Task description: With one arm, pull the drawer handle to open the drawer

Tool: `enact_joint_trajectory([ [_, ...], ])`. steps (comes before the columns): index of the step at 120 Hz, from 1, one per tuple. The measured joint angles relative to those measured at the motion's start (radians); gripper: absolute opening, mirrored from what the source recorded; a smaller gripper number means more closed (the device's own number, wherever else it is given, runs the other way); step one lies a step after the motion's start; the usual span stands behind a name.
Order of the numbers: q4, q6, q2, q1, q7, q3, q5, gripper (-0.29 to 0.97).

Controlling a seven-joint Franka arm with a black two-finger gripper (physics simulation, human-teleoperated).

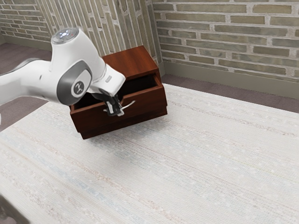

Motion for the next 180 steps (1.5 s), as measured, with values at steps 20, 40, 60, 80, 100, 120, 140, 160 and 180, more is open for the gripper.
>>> enact_joint_trajectory([
  [20, -0.036, 0.004, -0.030, -0.011, -0.005, -0.002, 0.000, -0.02],
  [40, -0.063, 0.006, -0.057, -0.018, -0.009, -0.005, 0.000, -0.02],
  [60, -0.085, 0.007, -0.079, -0.029, -0.012, 0.000, 0.000, -0.02],
  [80, -0.107, 0.013, -0.098, -0.022, -0.016, -0.014, 0.000, -0.02],
  [100, -0.130, 0.016, -0.120, -0.021, -0.021, -0.023, 0.000, -0.02],
  [120, -0.150, 0.019, -0.136, -0.018, -0.027, -0.042, 0.001, -0.02],
  [140, -0.173, 0.020, -0.164, -0.025, -0.031, -0.045, 0.001, -0.01],
  [160, -0.201, 0.020, -0.199, -0.024, -0.035, -0.057, 0.001, -0.01],
  [180, -0.235, -0.025, -0.397, -0.020, -0.041, -0.118, 0.003, 0.04],
])
